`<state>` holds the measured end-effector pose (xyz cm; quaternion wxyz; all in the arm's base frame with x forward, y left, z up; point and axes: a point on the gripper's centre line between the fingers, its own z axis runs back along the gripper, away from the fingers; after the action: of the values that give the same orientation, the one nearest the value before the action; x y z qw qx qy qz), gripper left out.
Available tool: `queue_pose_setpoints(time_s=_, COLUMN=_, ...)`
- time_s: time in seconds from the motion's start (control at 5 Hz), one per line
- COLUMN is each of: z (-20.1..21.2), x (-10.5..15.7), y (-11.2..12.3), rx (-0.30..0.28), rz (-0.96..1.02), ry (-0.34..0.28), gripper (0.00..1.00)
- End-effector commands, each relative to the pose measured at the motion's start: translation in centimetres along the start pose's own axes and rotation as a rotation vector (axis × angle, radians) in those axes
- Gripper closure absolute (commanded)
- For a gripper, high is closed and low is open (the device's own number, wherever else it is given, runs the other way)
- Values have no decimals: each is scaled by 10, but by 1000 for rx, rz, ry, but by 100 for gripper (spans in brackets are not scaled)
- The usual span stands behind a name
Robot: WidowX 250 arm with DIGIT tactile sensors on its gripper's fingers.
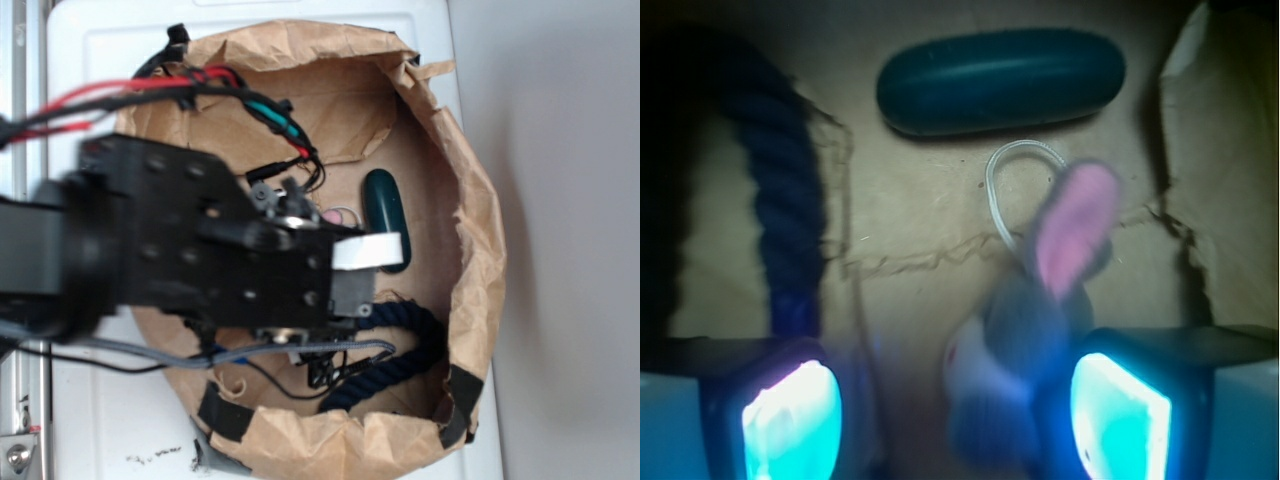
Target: Grab the gray animal.
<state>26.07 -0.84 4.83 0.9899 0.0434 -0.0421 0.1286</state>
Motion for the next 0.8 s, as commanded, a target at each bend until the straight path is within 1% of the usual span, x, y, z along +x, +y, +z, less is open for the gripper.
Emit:
queue_pose_setpoints(time_s=0.0, z=-4, x=4, y=10, rx=92, rz=-69, ry=-42, gripper=0)
queue_pose_setpoints(time_s=0.2, z=0, x=5, y=11, rx=88, rz=-100, ry=-48, gripper=100)
queue_pose_setpoints(time_s=0.6, z=4, x=17, y=9, rx=49, rz=-94, ry=-56, gripper=100)
